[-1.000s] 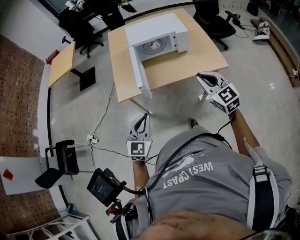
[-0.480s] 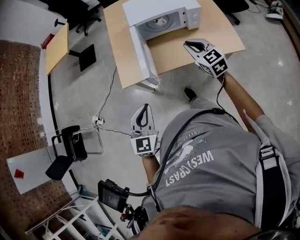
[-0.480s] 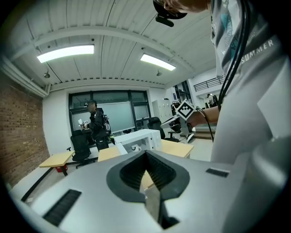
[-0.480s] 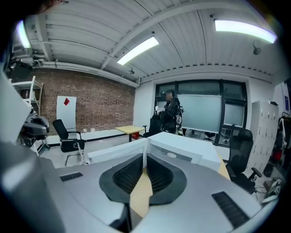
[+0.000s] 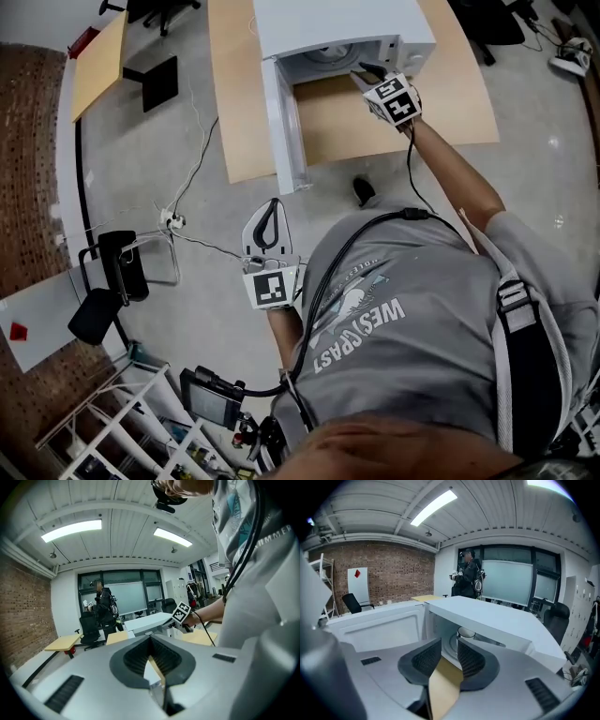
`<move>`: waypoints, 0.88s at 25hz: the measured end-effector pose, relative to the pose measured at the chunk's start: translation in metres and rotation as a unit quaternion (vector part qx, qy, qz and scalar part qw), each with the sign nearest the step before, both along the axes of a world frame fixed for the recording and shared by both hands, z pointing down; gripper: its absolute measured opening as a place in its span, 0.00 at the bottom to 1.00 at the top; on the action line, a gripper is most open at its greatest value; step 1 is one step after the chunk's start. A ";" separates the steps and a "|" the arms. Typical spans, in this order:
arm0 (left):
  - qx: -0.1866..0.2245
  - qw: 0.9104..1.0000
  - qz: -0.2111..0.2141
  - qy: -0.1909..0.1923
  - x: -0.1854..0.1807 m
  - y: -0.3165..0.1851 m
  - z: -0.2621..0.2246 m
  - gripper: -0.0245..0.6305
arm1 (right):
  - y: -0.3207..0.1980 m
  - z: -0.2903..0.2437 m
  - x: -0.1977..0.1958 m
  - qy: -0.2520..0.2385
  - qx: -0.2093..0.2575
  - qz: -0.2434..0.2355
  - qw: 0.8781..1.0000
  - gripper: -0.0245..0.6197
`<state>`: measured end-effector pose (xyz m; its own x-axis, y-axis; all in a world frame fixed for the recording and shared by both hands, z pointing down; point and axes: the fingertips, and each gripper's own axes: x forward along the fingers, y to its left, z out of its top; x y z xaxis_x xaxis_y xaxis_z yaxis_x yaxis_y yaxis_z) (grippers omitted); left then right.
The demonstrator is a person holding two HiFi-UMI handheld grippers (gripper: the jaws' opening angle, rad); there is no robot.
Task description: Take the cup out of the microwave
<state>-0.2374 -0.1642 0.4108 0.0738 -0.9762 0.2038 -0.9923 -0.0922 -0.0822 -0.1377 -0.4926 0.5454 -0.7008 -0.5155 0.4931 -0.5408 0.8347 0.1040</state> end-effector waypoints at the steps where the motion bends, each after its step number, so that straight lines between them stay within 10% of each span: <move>1: -0.004 1.000 -0.005 0.001 -0.003 -0.008 0.000 0.11 | -0.013 0.011 -0.007 0.007 -0.007 -0.001 1.000 0.17; 22: -0.083 0.994 -0.068 0.019 -0.036 -0.083 0.031 0.11 | -0.153 0.141 -0.068 0.084 -0.021 0.020 0.996 0.17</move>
<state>-0.2733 -0.2467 0.4418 -0.0463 -0.9305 0.3633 -0.9986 0.0340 -0.0401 -0.2058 -0.6459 0.6859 -0.5854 -0.5174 0.6242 -0.5518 0.8183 0.1609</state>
